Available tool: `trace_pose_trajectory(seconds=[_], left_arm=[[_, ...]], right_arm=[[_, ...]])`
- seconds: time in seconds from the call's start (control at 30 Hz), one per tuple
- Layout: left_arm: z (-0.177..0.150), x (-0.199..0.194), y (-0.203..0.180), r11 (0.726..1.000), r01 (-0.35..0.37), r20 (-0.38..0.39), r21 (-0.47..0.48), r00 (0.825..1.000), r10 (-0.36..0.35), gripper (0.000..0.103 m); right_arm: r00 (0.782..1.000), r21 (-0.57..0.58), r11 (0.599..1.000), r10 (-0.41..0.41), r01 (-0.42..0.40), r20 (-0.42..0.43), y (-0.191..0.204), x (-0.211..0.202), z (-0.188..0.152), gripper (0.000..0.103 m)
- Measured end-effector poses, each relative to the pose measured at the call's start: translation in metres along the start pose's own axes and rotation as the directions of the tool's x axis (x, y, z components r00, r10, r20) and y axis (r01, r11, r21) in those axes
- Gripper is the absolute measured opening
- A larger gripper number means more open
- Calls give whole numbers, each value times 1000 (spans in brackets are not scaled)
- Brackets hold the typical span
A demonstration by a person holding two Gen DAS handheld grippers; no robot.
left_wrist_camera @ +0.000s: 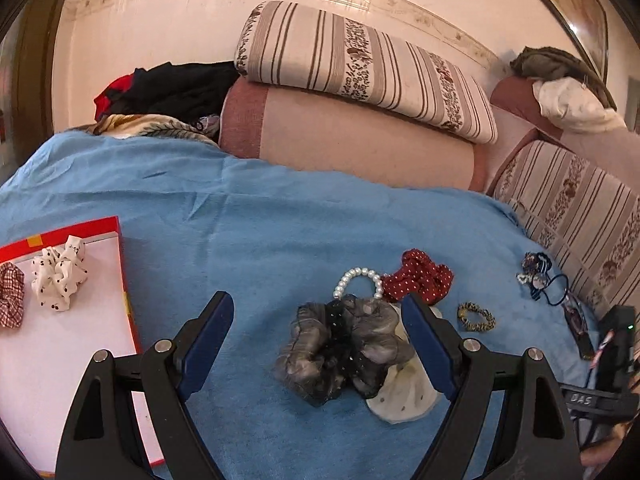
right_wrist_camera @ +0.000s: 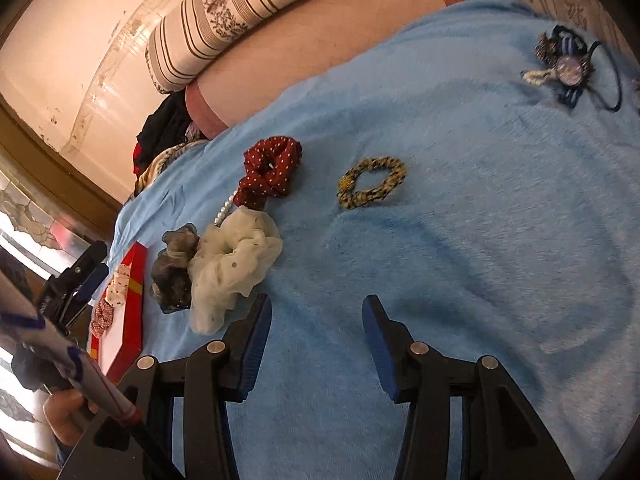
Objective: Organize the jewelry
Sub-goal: 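Grasp the sheer grey-black scrunchie with the left gripper while the right grasps the cream chiffon scrunchie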
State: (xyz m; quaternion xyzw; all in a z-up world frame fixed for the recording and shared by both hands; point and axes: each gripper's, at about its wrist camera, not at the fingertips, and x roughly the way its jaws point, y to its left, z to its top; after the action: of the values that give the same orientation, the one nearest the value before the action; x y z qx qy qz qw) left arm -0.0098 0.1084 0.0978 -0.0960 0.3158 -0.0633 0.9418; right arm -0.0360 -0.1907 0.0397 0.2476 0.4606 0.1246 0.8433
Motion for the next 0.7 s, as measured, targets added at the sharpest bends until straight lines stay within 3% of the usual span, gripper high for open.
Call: trace_pose_trajectory(seconds=[0.3,0.53,0.57,0.6,0.7], left_arm=[[3,13,43,986,-9,-59,-166,998,-1,85],[0,20,39,989,-15,-79,-145,997,4,85],[-1,22,38,990,-13,-83,-139,997,2,85],[-2,24,36,991,-13,-90,-132,996,2,85],[-5,31,29,995,-8,-117,-101,993,-3,85]], right_arm=[[994,-11,996,85,-86,-75,26,36,7,52],[984,-36,990,130,-136,-125,52,71,20,53],[983,-52,989,128,-136,-134,56,76,21,39],[985,-70,990,116,-126,-131,59,78,20,16],[993,-112,990,73,-84,-97,61,70,20,13]])
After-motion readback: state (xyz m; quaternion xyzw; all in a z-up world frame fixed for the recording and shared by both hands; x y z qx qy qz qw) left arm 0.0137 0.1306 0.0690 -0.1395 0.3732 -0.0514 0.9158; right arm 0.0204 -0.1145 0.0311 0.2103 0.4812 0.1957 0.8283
